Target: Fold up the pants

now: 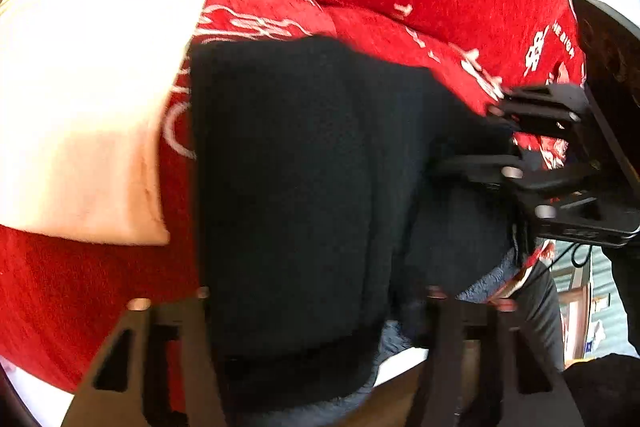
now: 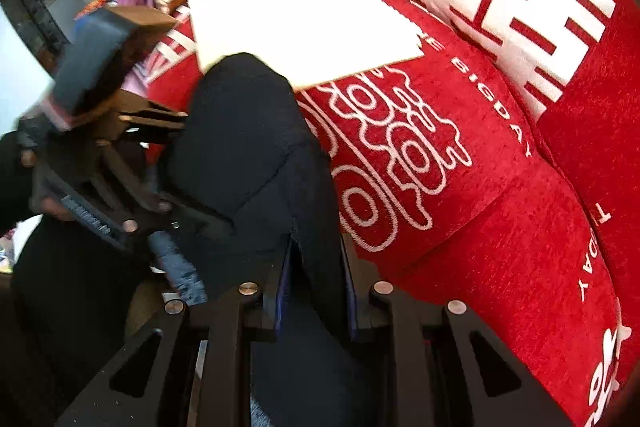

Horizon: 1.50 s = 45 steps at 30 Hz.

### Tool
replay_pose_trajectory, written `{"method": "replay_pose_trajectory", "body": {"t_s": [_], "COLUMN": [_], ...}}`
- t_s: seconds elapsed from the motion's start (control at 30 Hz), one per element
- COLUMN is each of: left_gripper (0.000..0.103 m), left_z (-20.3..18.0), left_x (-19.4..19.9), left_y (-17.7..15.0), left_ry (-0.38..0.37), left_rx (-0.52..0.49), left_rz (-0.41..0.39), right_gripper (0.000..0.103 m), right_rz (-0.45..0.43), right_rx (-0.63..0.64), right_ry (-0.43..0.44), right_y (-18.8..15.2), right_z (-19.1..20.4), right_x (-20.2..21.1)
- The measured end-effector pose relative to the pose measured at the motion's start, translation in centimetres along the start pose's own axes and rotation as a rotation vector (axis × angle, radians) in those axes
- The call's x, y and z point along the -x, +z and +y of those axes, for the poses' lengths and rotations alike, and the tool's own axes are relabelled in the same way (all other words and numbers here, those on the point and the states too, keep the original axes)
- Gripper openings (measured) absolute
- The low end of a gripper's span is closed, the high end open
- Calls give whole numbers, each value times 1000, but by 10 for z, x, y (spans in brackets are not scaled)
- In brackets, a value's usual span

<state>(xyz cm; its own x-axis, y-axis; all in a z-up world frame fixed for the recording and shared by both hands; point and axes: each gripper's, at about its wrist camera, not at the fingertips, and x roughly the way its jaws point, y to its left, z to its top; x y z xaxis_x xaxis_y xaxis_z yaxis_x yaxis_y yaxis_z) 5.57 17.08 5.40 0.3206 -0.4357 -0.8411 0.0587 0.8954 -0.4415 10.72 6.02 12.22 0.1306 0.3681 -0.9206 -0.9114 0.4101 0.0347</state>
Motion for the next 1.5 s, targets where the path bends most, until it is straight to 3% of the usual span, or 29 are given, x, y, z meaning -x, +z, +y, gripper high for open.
{"method": "replay_pose_trajectory", "body": {"t_s": [0.07, 0.27, 0.37, 0.43, 0.53, 0.63, 0.7, 0.9, 1.07, 1.2, 1.3, 1.43, 1.5], "left_gripper": [48, 48, 47, 46, 44, 43, 43, 43, 40, 38, 35, 35, 35], "left_z": [-4, -15, -21, -28, -44, -51, -57, -79, -100, -125, -148, -191, -217], "left_x": [4, 7, 8, 10, 6, 8, 14, 26, 35, 41, 42, 42, 40], "left_y": [1, -3, -3, -1, 7, 12, 14, 18, 26, 33, 37, 46, 52], "left_ry": [53, 82, 98, 107, 117, 138, 152, 198, 199, 225, 233, 203, 175], "left_rx": [-4, 32, 32, 30, 19, 21, 22, -33, -50, -92, -122, -178, -207], "left_rz": [14, 50, 51, 62, 75, 78, 75, 62, 45, 45, 47, 47, 55], "right_gripper": [41, 66, 68, 68, 68, 79, 85, 87, 101, 102, 101, 101, 101], "right_rz": [36, -6, 51, 88, 85, 26, 16, 57, 77, 124, 87, -48, -75], "right_rx": [-23, -142, -292, -424, -487, -507, -493, -329, -213, -135, -214, -376, -482], "right_ry": [-30, -165, -228, -189, -175, -181, -187, -165, -285, -353, -262, -262, -270], "right_y": [3, -21, -60, -92, -113, -121, -124, -145, -160, -157, -162, -188, -209], "right_z": [-1, -21, -55, -76, -78, -62, -44, 21, 50, 62, 49, 5, -22], "right_x": [-8, 17, 20, 17, 10, 11, 10, 8, -11, -17, 13, 79, 102]}}
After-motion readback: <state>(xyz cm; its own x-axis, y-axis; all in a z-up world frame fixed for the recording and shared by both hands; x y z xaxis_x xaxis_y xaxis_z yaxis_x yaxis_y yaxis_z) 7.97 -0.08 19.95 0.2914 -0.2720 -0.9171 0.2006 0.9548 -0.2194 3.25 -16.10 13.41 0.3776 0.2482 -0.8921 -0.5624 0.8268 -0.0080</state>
